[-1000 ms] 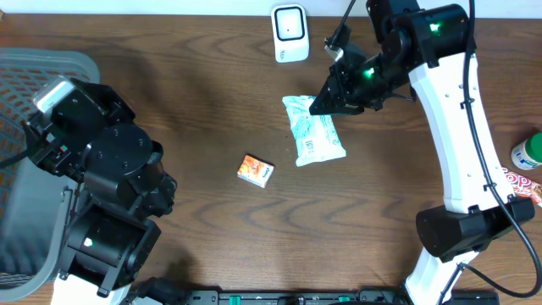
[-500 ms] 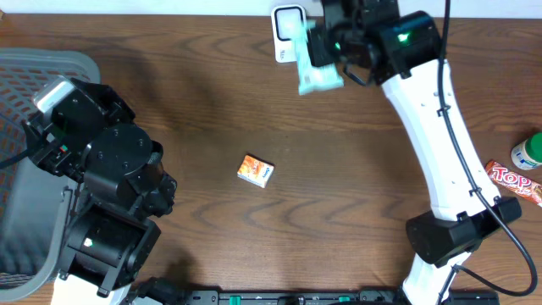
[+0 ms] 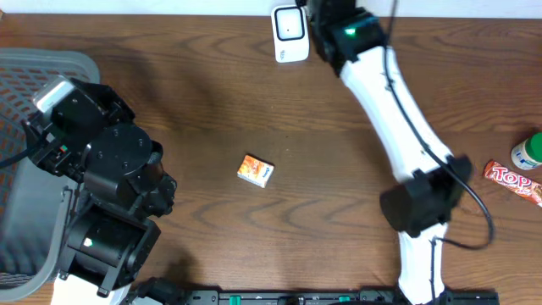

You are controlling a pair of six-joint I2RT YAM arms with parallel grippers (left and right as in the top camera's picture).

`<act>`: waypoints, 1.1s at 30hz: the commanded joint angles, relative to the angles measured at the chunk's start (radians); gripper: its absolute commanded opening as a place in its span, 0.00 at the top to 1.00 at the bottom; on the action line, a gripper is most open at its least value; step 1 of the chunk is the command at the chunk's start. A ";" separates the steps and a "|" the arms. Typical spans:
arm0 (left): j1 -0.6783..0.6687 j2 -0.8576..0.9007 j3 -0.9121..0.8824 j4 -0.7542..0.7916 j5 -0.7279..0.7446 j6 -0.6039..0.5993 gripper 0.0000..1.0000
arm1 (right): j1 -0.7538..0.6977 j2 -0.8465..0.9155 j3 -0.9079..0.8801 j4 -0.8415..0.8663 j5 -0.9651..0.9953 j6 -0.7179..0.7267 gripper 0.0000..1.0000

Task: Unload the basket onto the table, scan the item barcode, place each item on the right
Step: 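Carry the wipes packet to the white scanner and hold it there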

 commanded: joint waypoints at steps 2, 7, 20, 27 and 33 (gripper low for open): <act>0.005 -0.001 0.000 0.002 -0.016 0.013 0.18 | 0.021 0.115 0.008 0.201 0.104 -0.219 0.98; 0.005 -0.001 0.000 0.002 -0.016 0.013 0.18 | 0.045 0.236 0.008 0.393 0.129 -0.402 0.99; 0.005 -0.001 0.000 0.002 -0.016 0.013 0.18 | 0.137 0.539 0.008 0.780 0.249 -0.902 0.99; 0.005 -0.001 0.000 0.002 -0.016 0.013 0.18 | 0.154 0.582 0.007 0.926 0.271 -0.949 0.99; 0.005 -0.001 0.000 0.002 -0.016 0.013 0.18 | 0.153 0.582 0.007 0.915 0.275 -0.975 0.99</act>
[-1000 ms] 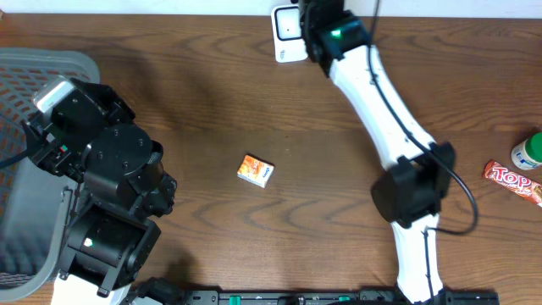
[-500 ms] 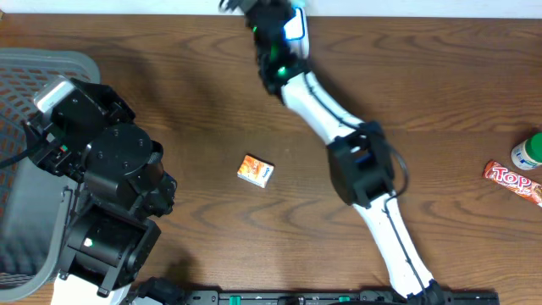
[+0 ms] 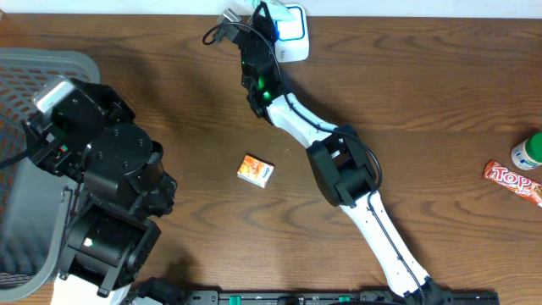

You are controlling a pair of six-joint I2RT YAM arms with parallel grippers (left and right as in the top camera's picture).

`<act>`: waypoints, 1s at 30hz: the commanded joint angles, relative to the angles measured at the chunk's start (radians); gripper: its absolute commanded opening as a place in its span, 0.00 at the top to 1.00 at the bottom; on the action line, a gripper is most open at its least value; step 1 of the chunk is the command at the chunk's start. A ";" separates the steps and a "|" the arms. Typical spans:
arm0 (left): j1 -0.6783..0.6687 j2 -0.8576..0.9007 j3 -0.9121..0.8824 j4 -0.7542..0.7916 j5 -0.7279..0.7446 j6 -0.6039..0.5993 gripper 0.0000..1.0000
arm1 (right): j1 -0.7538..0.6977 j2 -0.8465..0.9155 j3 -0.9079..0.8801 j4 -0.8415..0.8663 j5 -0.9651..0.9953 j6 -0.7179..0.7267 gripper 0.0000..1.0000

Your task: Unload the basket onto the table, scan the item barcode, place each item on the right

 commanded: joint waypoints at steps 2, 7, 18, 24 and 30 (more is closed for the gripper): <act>0.005 -0.001 0.000 0.002 -0.016 0.013 0.18 | 0.003 -0.002 0.013 -0.040 0.019 -0.031 0.99; 0.005 -0.001 0.000 0.002 -0.016 0.013 0.18 | 0.000 -0.002 0.013 -0.185 0.019 -0.031 0.98; 0.005 -0.001 0.000 0.002 -0.016 0.013 0.18 | 0.000 -0.225 -0.014 -0.781 0.098 0.038 0.98; 0.005 -0.001 0.000 0.002 -0.016 0.013 0.18 | -0.025 -0.440 -0.014 -1.223 0.063 0.245 0.98; 0.005 -0.001 0.000 0.002 -0.016 0.013 0.18 | -0.160 -0.583 -0.014 -1.596 0.001 0.482 0.99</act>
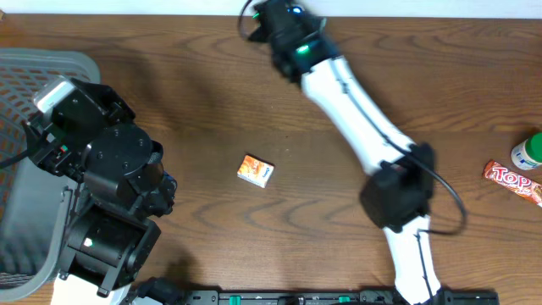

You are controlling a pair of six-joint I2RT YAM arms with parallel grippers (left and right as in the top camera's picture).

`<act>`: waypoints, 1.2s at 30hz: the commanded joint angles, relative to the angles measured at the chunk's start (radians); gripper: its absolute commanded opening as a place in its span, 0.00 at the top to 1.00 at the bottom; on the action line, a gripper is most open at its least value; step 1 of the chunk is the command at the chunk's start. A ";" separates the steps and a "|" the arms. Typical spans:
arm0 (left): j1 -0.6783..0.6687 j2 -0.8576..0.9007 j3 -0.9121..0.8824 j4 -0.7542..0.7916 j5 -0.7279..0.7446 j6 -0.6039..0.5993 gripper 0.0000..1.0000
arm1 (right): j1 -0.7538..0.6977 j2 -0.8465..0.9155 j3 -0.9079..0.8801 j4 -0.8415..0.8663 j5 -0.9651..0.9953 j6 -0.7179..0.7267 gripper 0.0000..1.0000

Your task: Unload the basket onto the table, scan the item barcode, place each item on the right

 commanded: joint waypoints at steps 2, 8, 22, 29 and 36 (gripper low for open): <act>0.005 -0.001 0.000 0.000 -0.016 0.013 0.18 | -0.167 -0.064 0.000 -0.138 -0.100 0.278 0.99; 0.005 -0.001 0.000 0.000 -0.016 0.013 0.18 | -0.403 -0.061 -0.053 -0.204 -0.230 0.414 0.99; 0.005 -0.001 0.000 0.000 -0.016 0.013 0.18 | -0.566 -0.061 -0.118 -0.476 -1.181 0.592 0.07; 0.005 -0.001 0.000 0.000 -0.016 0.013 0.18 | -0.418 -0.061 -0.200 -0.487 -1.162 0.196 0.01; 0.005 -0.001 0.000 0.000 -0.017 0.013 0.18 | -0.272 -0.061 -0.321 -0.365 -0.974 0.005 0.01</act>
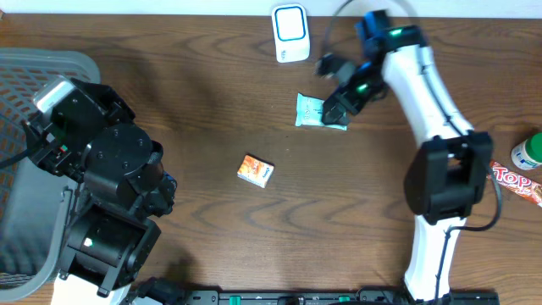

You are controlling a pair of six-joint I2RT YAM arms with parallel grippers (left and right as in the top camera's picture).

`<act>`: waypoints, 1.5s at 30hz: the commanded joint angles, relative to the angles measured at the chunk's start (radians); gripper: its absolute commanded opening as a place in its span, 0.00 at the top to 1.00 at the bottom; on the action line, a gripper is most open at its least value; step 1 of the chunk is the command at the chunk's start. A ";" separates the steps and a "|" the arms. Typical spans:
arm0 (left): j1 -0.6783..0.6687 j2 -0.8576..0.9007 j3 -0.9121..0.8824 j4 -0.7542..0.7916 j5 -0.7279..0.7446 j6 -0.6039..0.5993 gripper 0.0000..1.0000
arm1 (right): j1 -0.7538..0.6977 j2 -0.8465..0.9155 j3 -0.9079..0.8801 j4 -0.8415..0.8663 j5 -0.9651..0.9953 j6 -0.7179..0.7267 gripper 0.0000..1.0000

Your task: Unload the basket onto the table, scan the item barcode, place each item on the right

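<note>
A small teal packet (315,112) lies or hangs just in front of the white scanner (290,32) at the table's back edge. My right gripper (339,107) is at the packet's right end and looks shut on it; whether the packet touches the table cannot be told. An orange box (255,170) lies on the wood near the middle. My left arm (110,182) is folded up at the left, and its fingers cannot be made out from overhead.
A grey mesh basket (34,68) stands at the left edge, partly under the left arm. At the right edge lie a red candy bar (512,181) and a green-capped bottle (527,151).
My right arm has moved from over the scanner to the right and nearer. The scanner shows again, and a teal packet is now in view at the gripper. The left arm and orange box are unchanged.
My right gripper was first just right of the scanner, then reached it from the left, then covered it from above, the packet never showing. Now it is in front of the scanner with the teal packet. The orange box and left arm stayed put.
</note>
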 commanded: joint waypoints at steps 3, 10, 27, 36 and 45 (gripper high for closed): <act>0.004 -0.001 0.000 0.002 -0.016 0.013 0.18 | 0.068 0.005 -0.056 0.114 0.207 -0.137 0.01; 0.004 -0.001 0.000 0.002 -0.016 0.013 0.18 | 0.097 0.005 -0.074 0.268 0.312 -0.190 0.01; 0.004 -0.001 0.000 0.002 -0.016 0.013 0.18 | 0.084 0.201 -0.074 0.303 0.306 -0.246 0.01; 0.004 -0.001 0.000 0.002 -0.016 0.013 0.18 | 0.082 0.233 -0.074 0.305 0.306 -0.202 0.36; 0.004 -0.001 0.000 0.002 -0.016 0.013 0.18 | 0.081 0.208 -0.072 0.242 0.314 -0.134 0.52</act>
